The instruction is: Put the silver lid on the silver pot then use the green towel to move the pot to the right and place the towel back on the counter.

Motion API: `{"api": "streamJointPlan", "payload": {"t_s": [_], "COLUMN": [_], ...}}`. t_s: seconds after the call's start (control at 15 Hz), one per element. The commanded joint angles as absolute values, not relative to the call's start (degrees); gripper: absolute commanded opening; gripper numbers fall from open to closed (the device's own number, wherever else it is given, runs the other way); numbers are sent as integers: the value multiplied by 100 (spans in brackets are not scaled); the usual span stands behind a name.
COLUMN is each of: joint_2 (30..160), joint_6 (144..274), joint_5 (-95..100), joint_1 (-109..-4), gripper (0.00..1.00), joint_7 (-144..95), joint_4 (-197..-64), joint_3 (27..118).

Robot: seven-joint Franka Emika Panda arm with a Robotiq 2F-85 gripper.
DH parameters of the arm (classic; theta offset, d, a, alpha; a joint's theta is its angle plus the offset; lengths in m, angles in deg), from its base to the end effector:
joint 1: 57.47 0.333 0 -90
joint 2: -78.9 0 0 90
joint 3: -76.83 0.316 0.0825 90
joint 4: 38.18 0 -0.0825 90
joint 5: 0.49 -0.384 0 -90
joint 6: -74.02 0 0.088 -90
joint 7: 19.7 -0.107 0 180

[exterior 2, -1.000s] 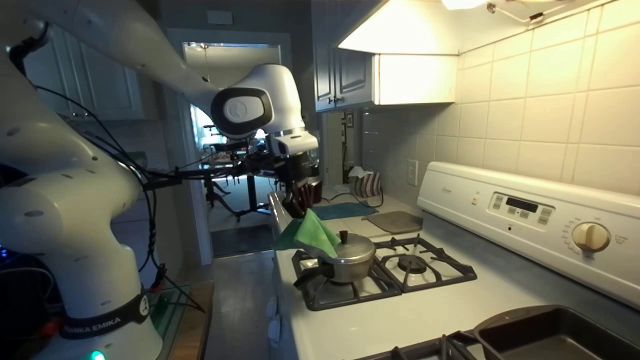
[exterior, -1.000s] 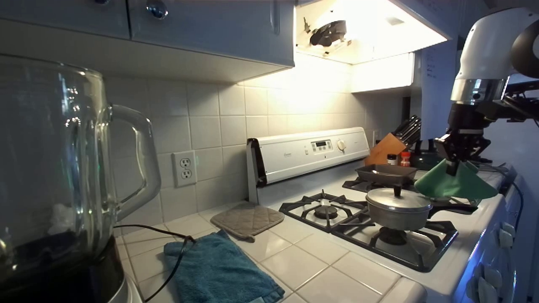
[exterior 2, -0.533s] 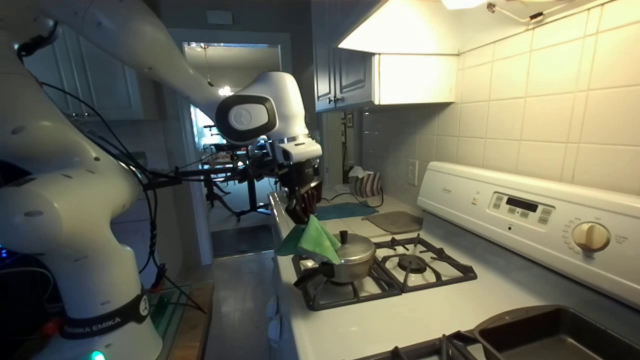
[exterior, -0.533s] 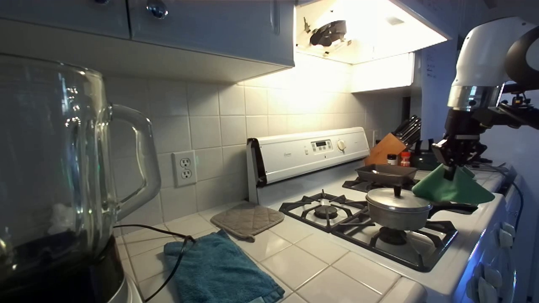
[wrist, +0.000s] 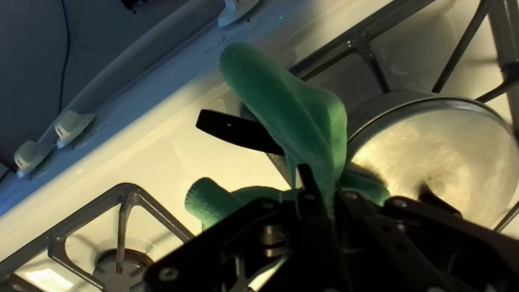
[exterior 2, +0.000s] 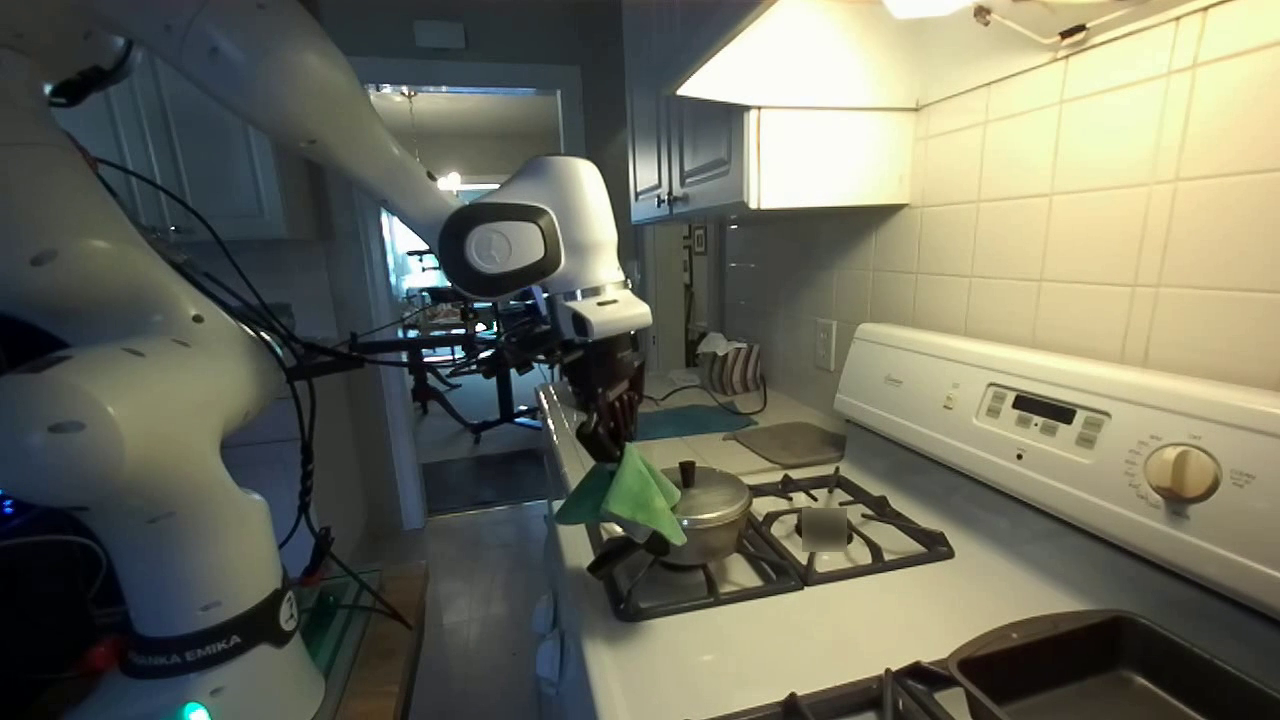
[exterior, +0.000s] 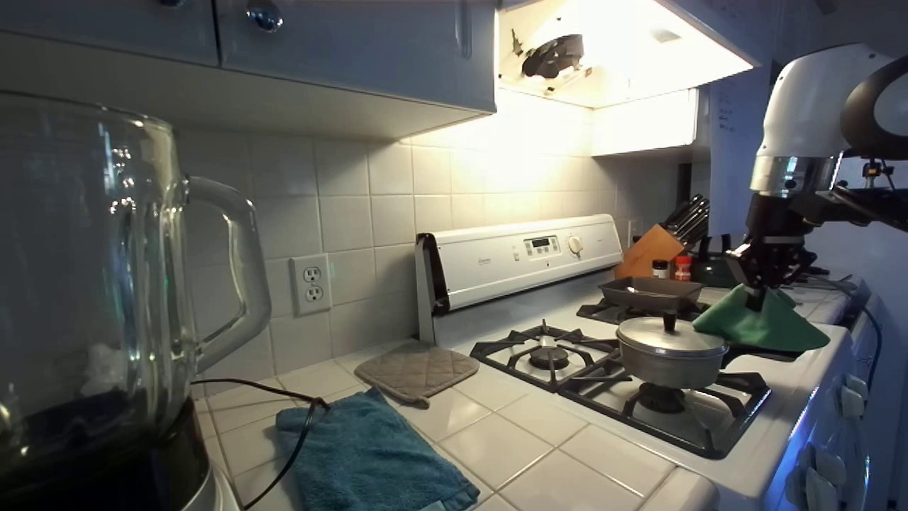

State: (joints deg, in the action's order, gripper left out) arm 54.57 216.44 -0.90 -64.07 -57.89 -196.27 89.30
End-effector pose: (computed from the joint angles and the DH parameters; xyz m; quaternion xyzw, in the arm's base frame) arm 0.3812 0.0337 0.3529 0.9547 -0.2859 0.0816 0.0131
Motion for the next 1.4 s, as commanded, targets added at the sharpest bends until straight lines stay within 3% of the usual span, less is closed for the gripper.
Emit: {"api": "streamJointPlan", "payload": {"t_s": [0.0, 0.2, 0.27, 0.33, 0.6, 1.07, 1.33], "joint_2": [5601, 5648, 5656, 5663, 5666, 5641, 5623], "joint_6": [21819, 21883, 21906, 21918, 21928, 21918, 21861], "joint_5": [120, 179, 194, 206, 235, 315, 642], "joint_1": [-6426, -6432, -6434, -6434, -6433, -6437, -6433], "gripper": [1, 1, 9, 27, 48, 96, 100], "joint_7": [-5826, -5829, -5834, -5840, -5846, -5843, -5675], "joint_4": [-19621, -19621, -19621, -19621, -19621, -19623, -19596], "joint_3": [8860, 8840, 8837, 8838, 8835, 8850, 8890]}}
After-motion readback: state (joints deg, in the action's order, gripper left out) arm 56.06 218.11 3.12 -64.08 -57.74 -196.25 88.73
